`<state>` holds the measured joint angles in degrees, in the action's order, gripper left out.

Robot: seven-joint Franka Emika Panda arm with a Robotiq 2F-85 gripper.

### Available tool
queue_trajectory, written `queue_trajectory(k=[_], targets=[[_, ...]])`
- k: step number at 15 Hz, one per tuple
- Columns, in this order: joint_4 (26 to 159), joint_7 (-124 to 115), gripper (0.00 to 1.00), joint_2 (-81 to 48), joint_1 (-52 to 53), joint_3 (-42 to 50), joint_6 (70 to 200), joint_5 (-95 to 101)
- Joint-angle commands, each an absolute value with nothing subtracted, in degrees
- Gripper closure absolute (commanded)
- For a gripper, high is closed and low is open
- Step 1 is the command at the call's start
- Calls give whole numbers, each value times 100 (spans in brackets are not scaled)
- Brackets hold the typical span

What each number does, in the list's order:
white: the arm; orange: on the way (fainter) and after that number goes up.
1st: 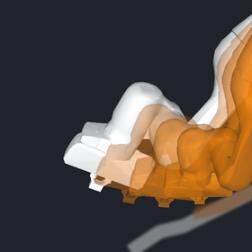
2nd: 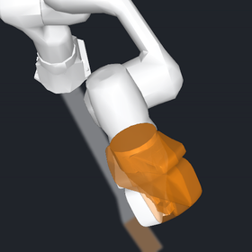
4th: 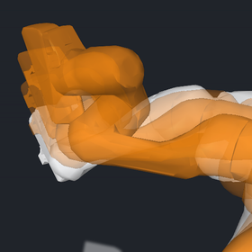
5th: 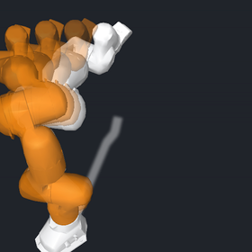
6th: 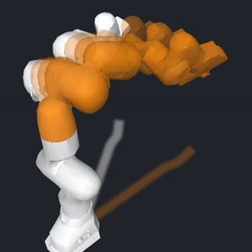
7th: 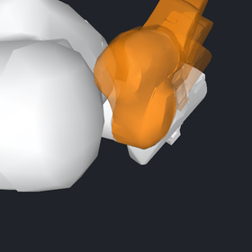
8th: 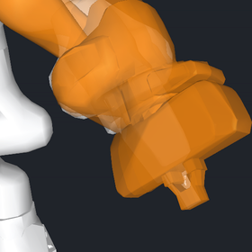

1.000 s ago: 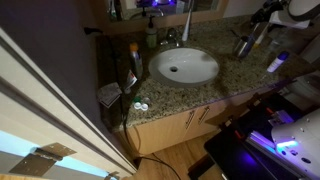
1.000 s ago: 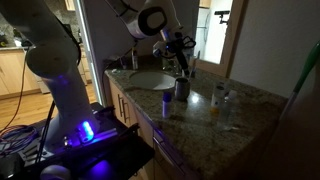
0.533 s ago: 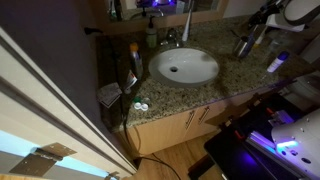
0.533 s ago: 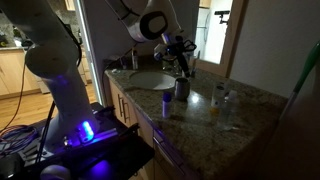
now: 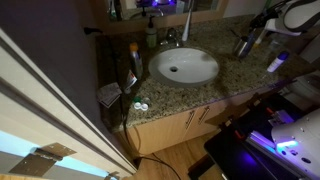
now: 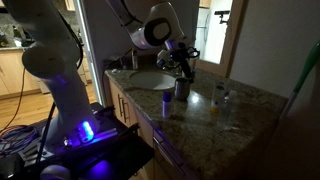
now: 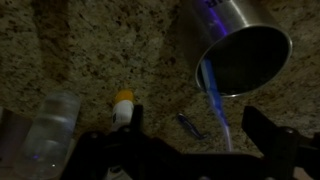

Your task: Move the silver cup to the left, remove the toothpaste from the cup and place it on the left side of the counter then take out the toothbrush and place it on the left side of the counter

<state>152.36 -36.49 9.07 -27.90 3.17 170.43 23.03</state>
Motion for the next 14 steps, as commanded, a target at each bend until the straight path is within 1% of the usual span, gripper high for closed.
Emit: queue_trajectory(k=[1, 3, 4, 5, 12, 13, 14], targets=[[15095, -3835, 0, 558, -2886, 263, 17387, 2543], [15088, -3834, 26, 498, -2866, 271, 17520, 2602], [15075, -3851, 32, 471, -2877, 265, 17573, 2638], [15064, -3850, 40, 447, -2887, 265, 17599, 2675], [15019, -3920, 89, 392, -2908, 274, 17642, 3027], [15024, -3942, 96, 405, -2914, 273, 17645, 3070], [15025, -3973, 100, 412, -2920, 273, 17648, 3125]])
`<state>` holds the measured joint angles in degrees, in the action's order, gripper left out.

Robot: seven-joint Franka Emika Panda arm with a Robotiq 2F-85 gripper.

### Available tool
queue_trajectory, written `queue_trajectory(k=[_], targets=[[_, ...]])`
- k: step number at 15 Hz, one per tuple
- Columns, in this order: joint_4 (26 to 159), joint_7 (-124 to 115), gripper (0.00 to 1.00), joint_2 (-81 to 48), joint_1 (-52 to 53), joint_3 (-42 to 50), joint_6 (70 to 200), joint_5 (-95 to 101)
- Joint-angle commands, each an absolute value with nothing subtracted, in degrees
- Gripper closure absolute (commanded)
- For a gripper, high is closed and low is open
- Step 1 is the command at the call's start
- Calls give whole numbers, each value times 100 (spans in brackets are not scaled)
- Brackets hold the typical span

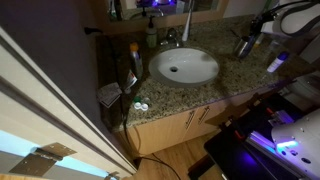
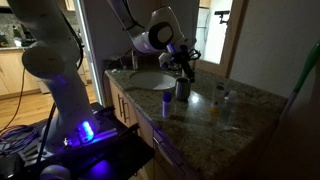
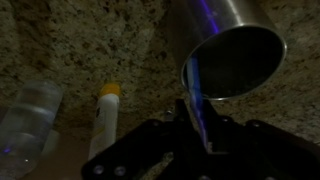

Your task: Move the silver cup to the left, remove the toothpaste from the cup and place it on the left side of the counter then take out the toothbrush and place it on the left side of the counter

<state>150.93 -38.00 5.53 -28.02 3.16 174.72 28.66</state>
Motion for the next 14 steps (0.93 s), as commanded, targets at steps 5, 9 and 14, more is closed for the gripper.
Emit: queue_trajectory(k=[5, 9, 14], targets=[[15094, -4043, 98, 657, -2818, 311, 17535, 3114], [15166, -3899, 98, 1236, -2615, 318, 17361, 2913], [14977, -3752, 98, 2282, -2364, 341, 16737, 2941]])
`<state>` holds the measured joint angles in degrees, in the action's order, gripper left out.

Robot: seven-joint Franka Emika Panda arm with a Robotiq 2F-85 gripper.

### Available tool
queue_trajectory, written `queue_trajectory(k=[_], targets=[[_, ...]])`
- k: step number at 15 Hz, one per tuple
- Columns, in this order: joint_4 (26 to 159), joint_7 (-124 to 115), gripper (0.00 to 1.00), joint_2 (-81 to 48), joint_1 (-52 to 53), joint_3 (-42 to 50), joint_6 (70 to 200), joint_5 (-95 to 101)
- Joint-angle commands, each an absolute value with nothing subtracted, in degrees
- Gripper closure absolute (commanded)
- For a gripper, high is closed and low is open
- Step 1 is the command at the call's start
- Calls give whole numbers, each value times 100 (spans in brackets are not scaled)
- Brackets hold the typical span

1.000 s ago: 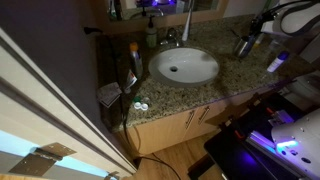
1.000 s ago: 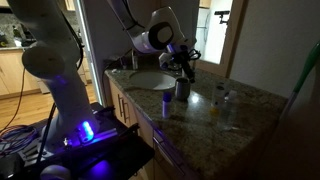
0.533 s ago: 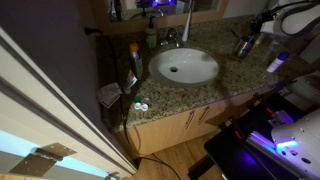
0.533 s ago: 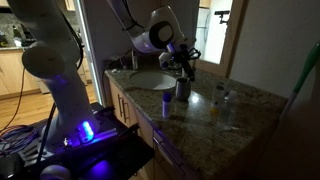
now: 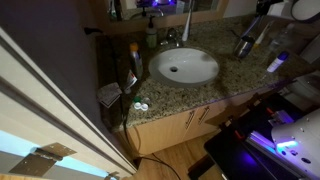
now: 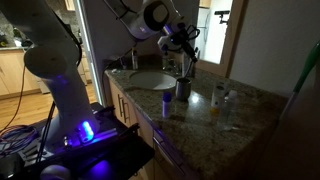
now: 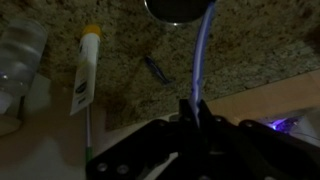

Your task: Move the silver cup to the left, remove the toothpaste from the cup and place it on the left side of the counter then take out the toothbrush and place it on the left side of the counter

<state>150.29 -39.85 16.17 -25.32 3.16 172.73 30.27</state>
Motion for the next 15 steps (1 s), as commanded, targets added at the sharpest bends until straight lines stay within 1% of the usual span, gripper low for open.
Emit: queue_trajectory(k=[1, 2, 5, 7, 10, 13, 14, 15], targets=[[14917, -3596, 98, 2509, -2150, 441, 16535, 2769], [14864, -3025, 98, 2767, -1953, 391, 16290, 2055], [14435, -2249, 98, 3429, -1373, 395, 15506, 953], [14045, -1744, 98, 3720, -665, 481, 14554, 67], [13847, -1838, 98, 3796, -191, 82, 13670, -596], [14151, -1660, 98, 3894, 371, -22, 13344, -1266], [13997, -1866, 98, 3884, 29, -166, 13506, -1014], [14029, -1884, 90, 3871, 114, -212, 13487, -1071]])
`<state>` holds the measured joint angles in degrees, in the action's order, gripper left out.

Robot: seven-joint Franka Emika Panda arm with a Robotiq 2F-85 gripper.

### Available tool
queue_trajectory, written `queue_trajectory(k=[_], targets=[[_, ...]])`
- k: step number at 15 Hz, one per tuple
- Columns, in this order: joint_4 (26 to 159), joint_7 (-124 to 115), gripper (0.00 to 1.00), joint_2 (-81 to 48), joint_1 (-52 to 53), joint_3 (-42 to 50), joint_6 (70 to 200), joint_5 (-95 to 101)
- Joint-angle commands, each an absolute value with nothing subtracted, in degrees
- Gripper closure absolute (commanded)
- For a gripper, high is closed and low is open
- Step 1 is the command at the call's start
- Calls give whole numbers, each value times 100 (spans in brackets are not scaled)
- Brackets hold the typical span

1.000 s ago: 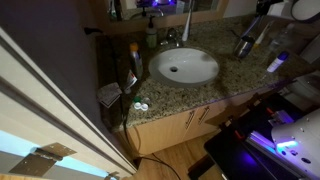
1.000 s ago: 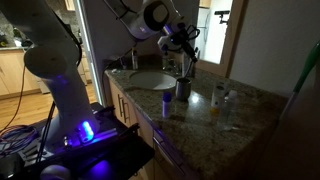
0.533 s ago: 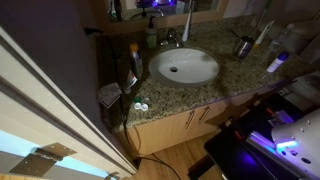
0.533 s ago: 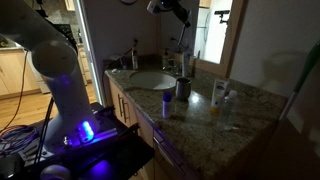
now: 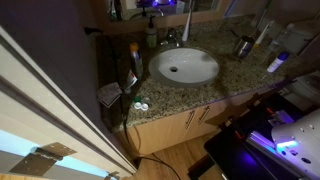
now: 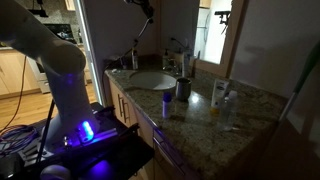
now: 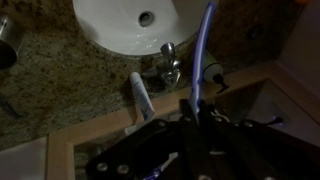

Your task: Move the silver cup to the left, remove the toothpaste from the cup and place it on the left side of the counter then take out the toothbrush and place it on the left side of the counter

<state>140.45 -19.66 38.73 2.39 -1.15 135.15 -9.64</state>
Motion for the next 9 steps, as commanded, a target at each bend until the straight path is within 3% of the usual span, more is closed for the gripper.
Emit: queue_trajectory(k=[1, 2, 3, 9], targets=[[14023, -1897, 90, 3877, 98, -228, 13489, -1066], [14012, -1898, 90, 3886, 67, -222, 13490, -1063], [14005, -1896, 98, 3893, 42, -213, 13490, -1060], [14564, -2016, 98, 2921, 635, -839, 13157, -1458]])
